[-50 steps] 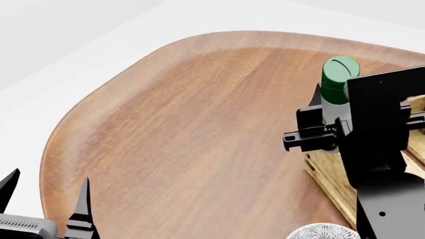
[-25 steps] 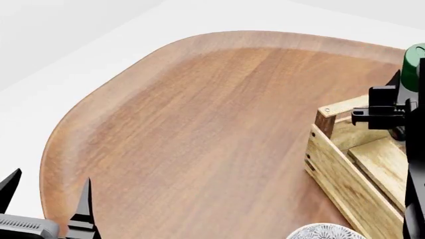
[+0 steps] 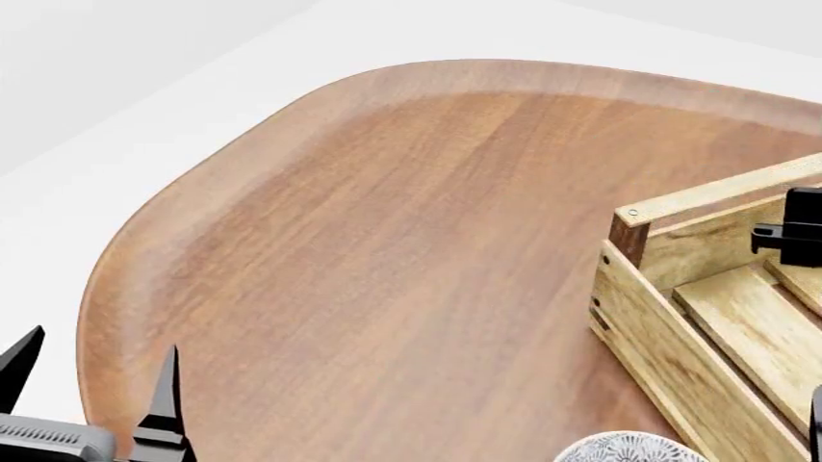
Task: Pick up the salad dressing and put it in the tray.
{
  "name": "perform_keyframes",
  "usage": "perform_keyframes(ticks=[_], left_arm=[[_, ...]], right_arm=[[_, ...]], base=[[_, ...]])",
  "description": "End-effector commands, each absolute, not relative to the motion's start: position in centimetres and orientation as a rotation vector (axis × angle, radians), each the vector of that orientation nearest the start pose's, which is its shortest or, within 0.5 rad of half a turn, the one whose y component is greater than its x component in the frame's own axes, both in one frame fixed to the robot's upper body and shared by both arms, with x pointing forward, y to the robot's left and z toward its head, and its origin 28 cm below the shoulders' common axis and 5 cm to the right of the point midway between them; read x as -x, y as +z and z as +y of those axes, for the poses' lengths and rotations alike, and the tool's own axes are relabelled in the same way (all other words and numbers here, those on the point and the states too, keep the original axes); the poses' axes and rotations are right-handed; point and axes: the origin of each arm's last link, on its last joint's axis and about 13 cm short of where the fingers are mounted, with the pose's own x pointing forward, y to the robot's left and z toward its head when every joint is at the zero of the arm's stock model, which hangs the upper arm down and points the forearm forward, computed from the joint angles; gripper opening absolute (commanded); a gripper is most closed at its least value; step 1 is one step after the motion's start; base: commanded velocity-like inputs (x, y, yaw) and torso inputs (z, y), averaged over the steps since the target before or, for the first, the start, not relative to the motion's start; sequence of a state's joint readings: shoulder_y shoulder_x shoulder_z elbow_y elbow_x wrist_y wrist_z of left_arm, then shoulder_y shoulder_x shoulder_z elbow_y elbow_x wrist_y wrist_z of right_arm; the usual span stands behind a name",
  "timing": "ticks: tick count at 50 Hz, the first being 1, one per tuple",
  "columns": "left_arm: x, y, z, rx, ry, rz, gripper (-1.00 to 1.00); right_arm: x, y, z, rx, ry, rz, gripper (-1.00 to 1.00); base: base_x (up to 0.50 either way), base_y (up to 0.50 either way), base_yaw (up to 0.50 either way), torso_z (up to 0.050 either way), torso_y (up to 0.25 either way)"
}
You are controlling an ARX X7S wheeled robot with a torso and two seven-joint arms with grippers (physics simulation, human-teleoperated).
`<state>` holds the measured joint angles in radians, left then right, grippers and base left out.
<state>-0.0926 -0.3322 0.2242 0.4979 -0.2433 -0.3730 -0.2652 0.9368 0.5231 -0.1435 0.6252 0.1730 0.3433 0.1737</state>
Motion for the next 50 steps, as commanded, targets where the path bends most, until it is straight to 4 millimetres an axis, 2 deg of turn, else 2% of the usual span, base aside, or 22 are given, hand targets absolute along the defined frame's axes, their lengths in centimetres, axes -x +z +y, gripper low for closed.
perform_keyframes(ticks=[1,9,16,50], left_arm=[[-21.1,10.4,21.4,-0.092,-0.068,-0.148,1.0],[-21.1,10.4,21.3,-0.094,-0.073,-0.151,1.0],[-21.1,10.4,21.4,-0.089,-0.072,-0.149,1.0],[-21.1,10.5,21.3,-0.099,-0.075,-0.157,1.0]], right_arm=[[-37.0,15.7,-28.5,0.295,-0.526,0.062,-1.0],[-37.4,14.1,-29.0,0.296,-0.553,0.097,-1.0],[-36.8,12.6,-29.0,0.273,-0.583,0.143,-1.0],[-34.9,8.2,-28.6,0.231,-0.646,0.226,-1.0]], base=[[0.0,0.0,0.0,0.0,0.0],[0.0,0.0,0.0,0.0,0.001],[0.0,0.0,0.0,0.0,0.0],[0.0,0.0,0.0,0.0,0.001]])
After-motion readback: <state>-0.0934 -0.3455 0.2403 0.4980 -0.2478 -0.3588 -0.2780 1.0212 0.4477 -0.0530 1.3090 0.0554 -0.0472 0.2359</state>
